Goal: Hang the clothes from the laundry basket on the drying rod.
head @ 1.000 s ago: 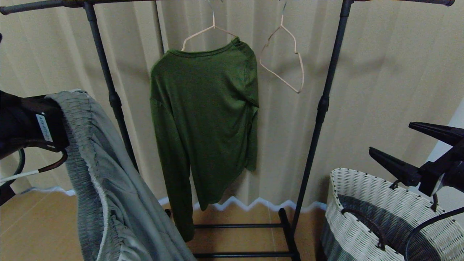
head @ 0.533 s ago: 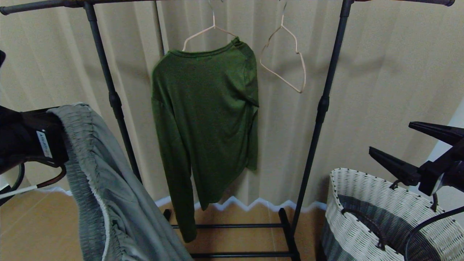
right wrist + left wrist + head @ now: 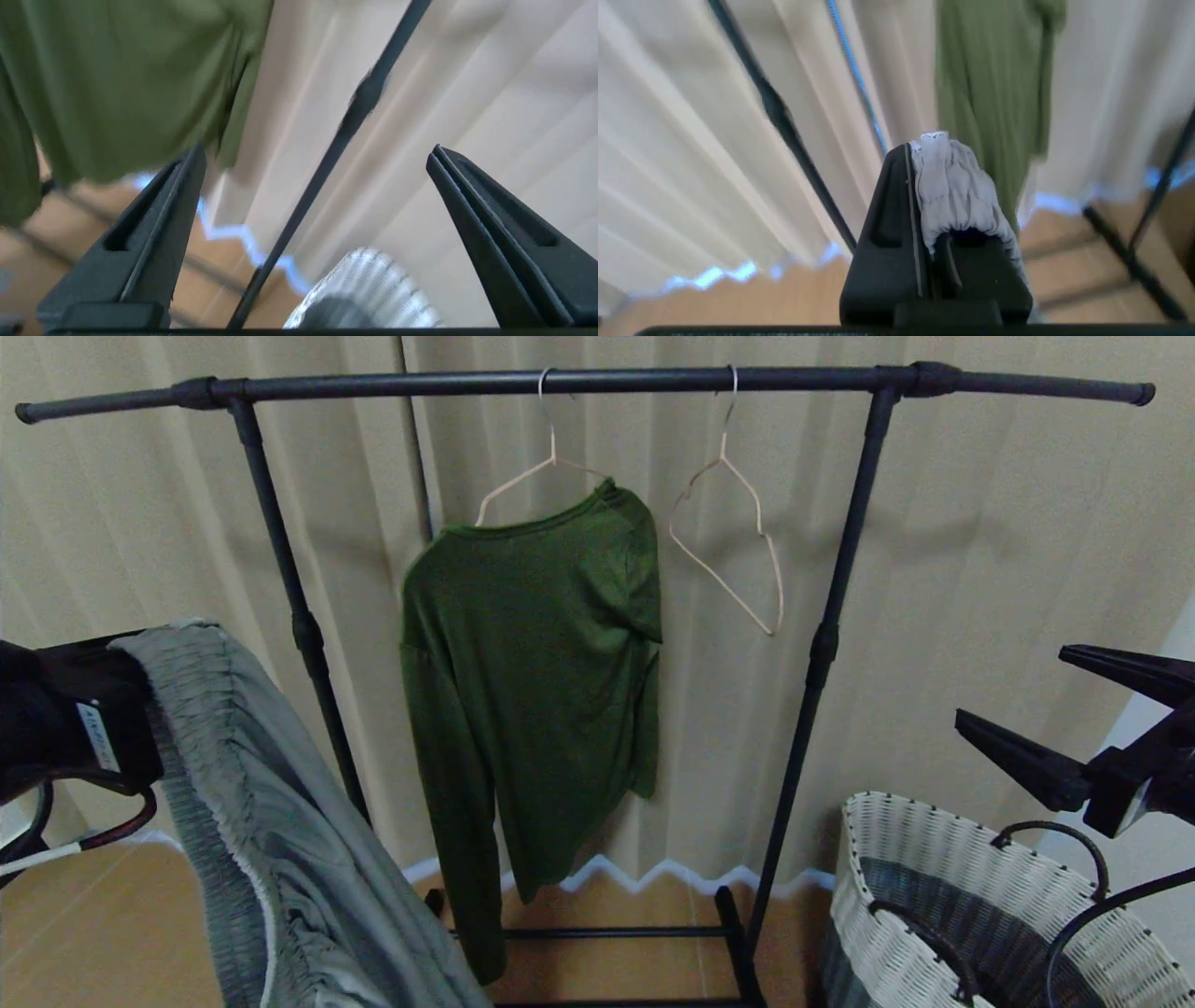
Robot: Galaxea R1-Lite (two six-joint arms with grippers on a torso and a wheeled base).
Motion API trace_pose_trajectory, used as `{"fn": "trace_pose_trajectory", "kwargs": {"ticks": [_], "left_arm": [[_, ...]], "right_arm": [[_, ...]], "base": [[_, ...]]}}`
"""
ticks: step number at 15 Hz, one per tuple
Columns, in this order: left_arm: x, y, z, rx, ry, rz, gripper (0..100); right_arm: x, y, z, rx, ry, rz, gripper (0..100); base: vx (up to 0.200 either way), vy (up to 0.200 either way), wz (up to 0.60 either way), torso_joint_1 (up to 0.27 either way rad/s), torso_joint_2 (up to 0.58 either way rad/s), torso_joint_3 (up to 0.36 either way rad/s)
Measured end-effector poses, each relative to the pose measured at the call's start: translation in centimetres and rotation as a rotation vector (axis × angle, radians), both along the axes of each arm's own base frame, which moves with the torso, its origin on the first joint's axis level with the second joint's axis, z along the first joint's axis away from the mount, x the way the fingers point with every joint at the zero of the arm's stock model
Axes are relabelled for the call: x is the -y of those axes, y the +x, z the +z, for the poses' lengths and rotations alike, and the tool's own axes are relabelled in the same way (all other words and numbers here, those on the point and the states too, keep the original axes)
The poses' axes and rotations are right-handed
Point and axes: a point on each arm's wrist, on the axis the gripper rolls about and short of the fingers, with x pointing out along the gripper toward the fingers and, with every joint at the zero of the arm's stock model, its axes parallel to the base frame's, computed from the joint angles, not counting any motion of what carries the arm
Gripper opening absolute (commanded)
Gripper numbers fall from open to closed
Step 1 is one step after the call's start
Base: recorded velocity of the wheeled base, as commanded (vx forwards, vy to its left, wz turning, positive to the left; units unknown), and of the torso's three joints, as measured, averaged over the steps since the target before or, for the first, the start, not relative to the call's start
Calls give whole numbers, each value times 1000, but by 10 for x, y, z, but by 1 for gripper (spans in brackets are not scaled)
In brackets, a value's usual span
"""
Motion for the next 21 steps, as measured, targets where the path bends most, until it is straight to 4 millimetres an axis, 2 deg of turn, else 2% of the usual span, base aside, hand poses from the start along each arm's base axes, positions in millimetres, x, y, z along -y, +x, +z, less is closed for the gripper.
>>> {"fn": "trace_pose_trajectory", "kwargs": {"ticks": [12,18,21], "left_arm": [[-1,-3,-9,-22,11,0,0],[-8,-9,-16,-21,74,0,0],[-13,-9,-16,-19,83,34,0]], "right_arm": [[2,4,-8,-39,-9,-15,100],[20,14,-27,-165,-37,-182,100],[22,16,-34,-229,-54,-226,100]], "base": [[0,0,0,172,-479,-303],[0,0,0,222,-507,-287],[0,0,0,67,-147,-82]]}}
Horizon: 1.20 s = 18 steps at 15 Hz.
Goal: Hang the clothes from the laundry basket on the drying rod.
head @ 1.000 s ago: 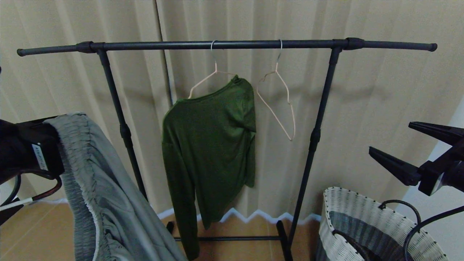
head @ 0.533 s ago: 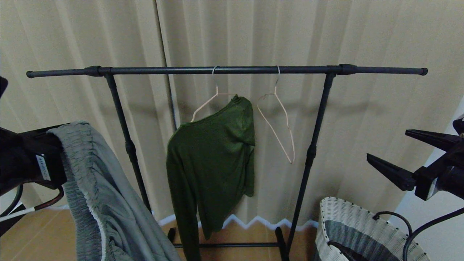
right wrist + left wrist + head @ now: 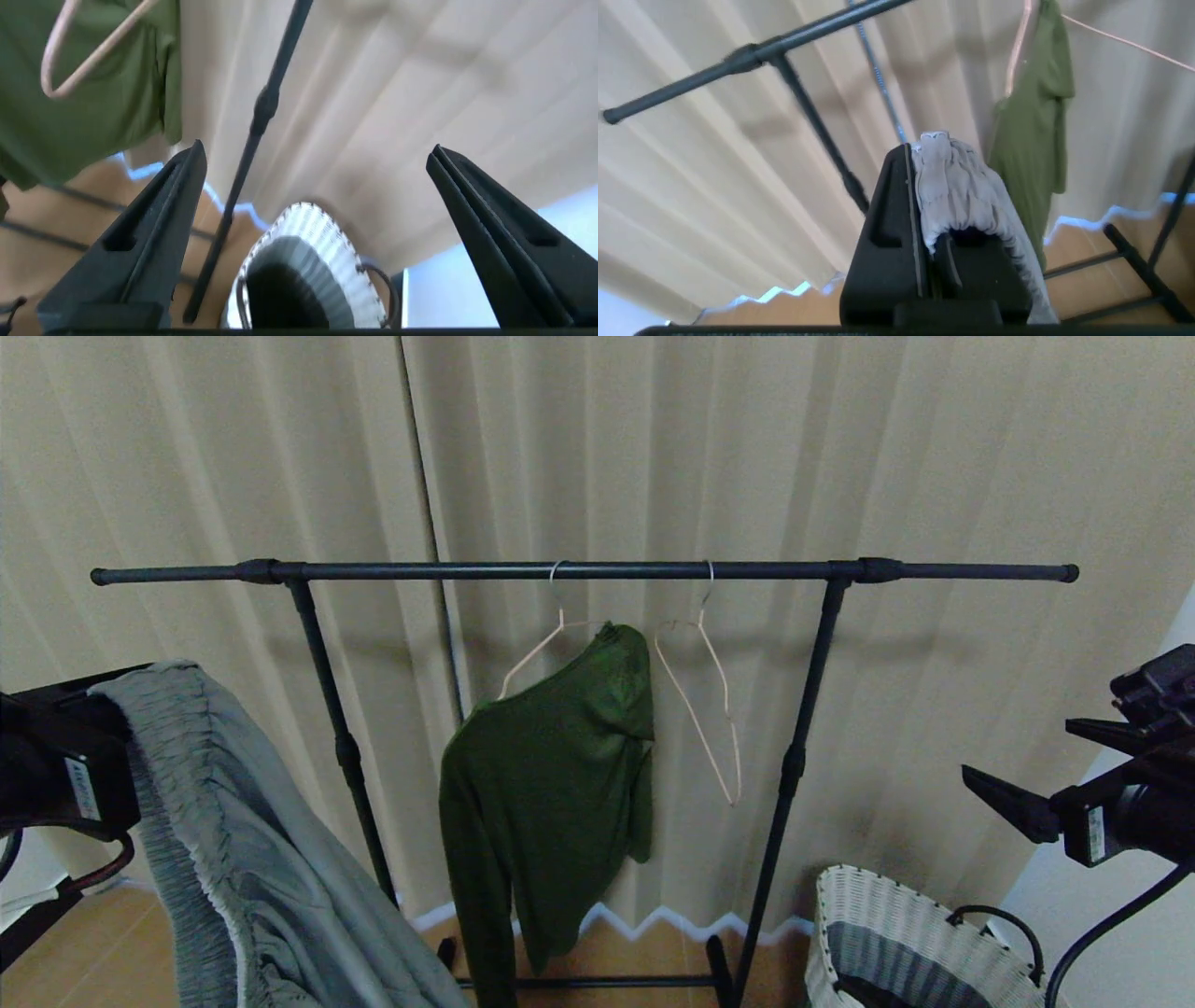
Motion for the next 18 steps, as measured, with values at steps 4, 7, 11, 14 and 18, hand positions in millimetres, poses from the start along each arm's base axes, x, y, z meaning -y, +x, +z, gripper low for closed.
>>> {"fn": "trace_pose_trajectory", "kwargs": {"ticks": [4,7,11,14,18], "left_arm": [[-1,-1,-4,-11,6,6,0],[-1,-1,-5,-14,6,7,0],[-1,-1,-6,-17,7,8,0],[-1,-1,-6,-20,8,9,0],[-1,-1,-7,-21,13,9,0]], "right_arm": [[0,1,-2,-10,-2,-1,100],[0,1,-2,-11,-1,-2,100],[0,1,-2,-10,0,-1,100],[0,0,-1,-5,0,-1,100],[0,0,-1,-5,0,-1,100]], "base": [[0,0,0,0,0,0],[0,0,0,0,0,0],[0,0,0,0,0,0],[0,0,0,0,0,0],[0,150,0,-1,2,3]]}}
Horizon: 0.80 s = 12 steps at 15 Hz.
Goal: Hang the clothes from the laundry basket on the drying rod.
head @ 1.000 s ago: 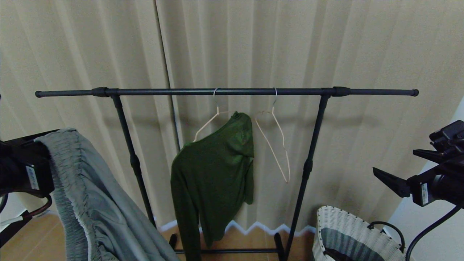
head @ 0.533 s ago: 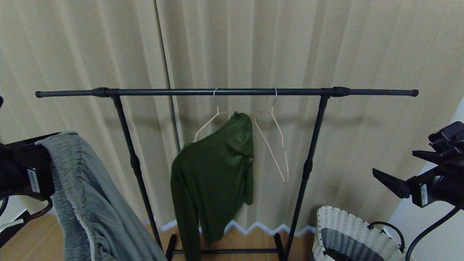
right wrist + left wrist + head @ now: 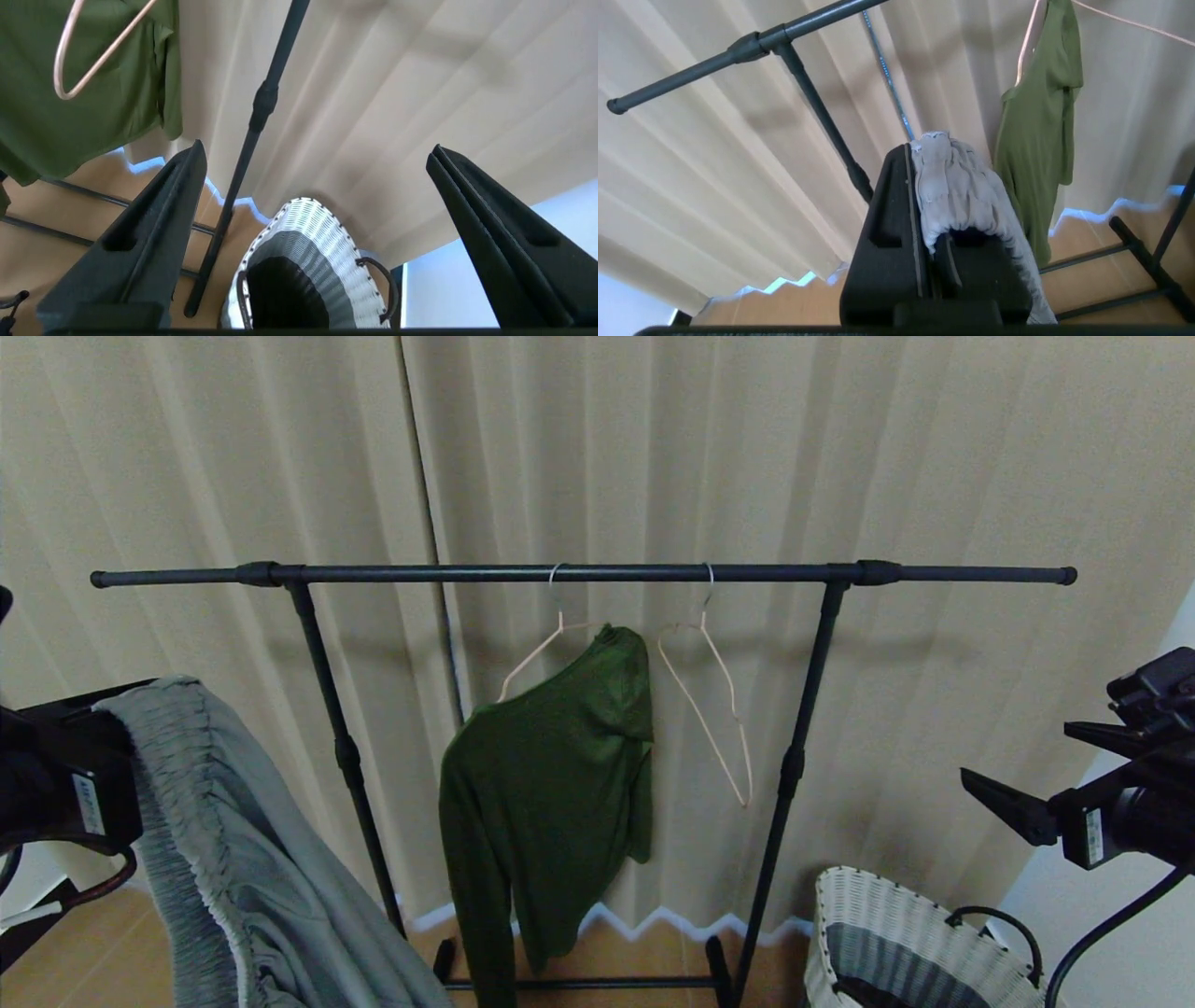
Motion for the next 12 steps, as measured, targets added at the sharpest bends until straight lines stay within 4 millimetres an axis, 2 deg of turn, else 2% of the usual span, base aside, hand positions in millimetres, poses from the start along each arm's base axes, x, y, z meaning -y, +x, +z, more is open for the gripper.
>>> {"fn": "trace_pose_trajectory", "kwargs": {"ticks": [6,12], "left_arm": [[0,0,0,-1,1,1,0],[-1,-2,-9,-24,7,0,0]], "right_arm": [[0,1,0,-3,0,1,100],[0,1,-1,-4,-1,-1,100]], "base": [[0,200,0,4,1,2],[0,0,0,0,0,0]]}}
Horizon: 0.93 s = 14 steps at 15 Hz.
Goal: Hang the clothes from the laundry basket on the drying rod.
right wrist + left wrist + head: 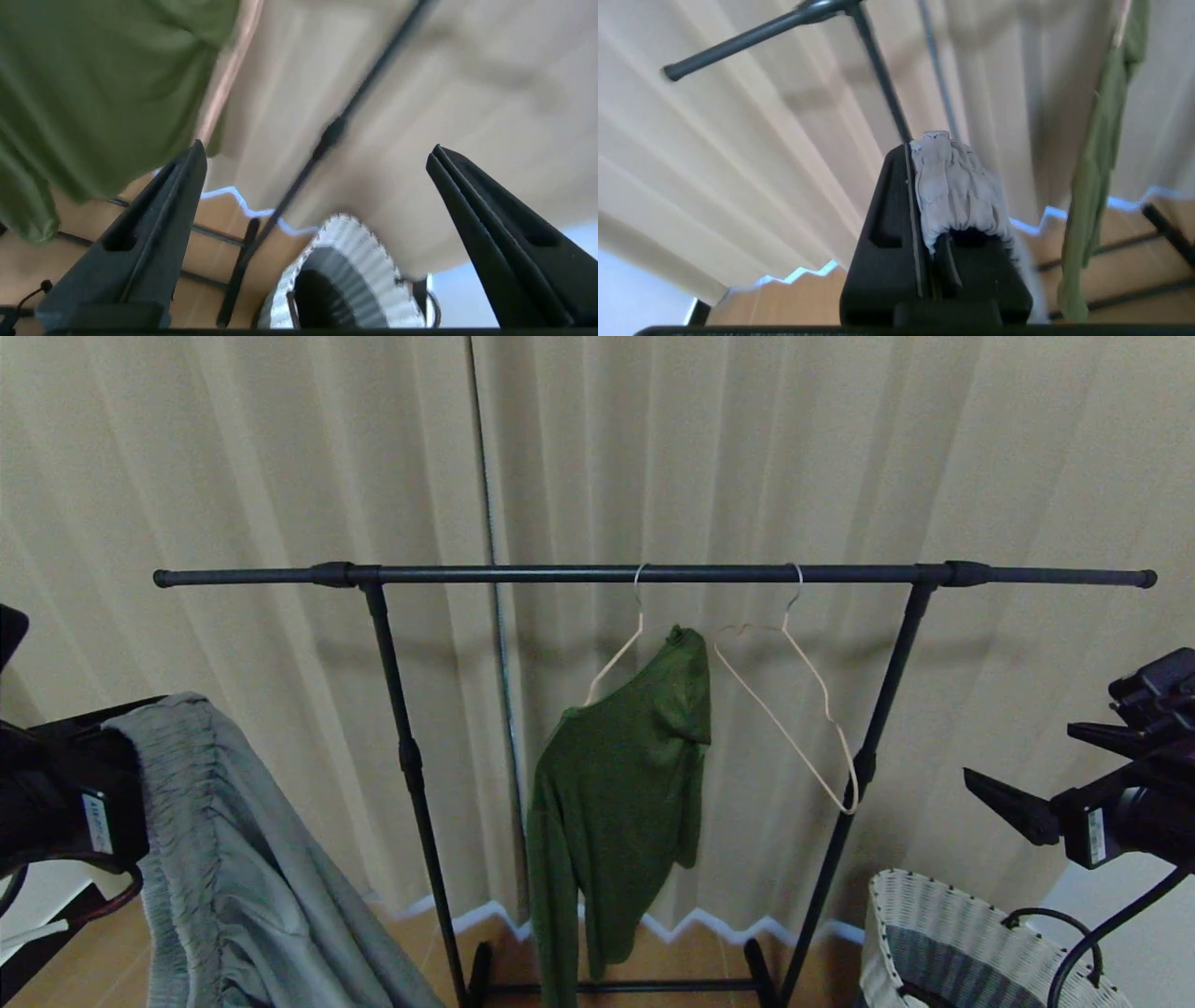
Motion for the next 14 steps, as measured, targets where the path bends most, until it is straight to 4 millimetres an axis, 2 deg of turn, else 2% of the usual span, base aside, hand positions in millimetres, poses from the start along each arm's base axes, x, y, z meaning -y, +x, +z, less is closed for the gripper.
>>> {"fn": "trace_pose_trajectory", "kwargs": {"ticks": [4,12,14], "left_arm": [[-1,-2,-4,-11,-9,2,0],[-1,-3,-5,-14,-9,3,0],[-1,-3,-7,-20,-4,3,0]], "right_arm": [[0,-1,1,7,0,0,100],[0,-1,2,11,1,1,100],[0,-2,2,10,1,1,100]], "base": [[0,0,0,0,0,0],[200,0,0,3,-2,1],[0,0,0,0,0,0]]}}
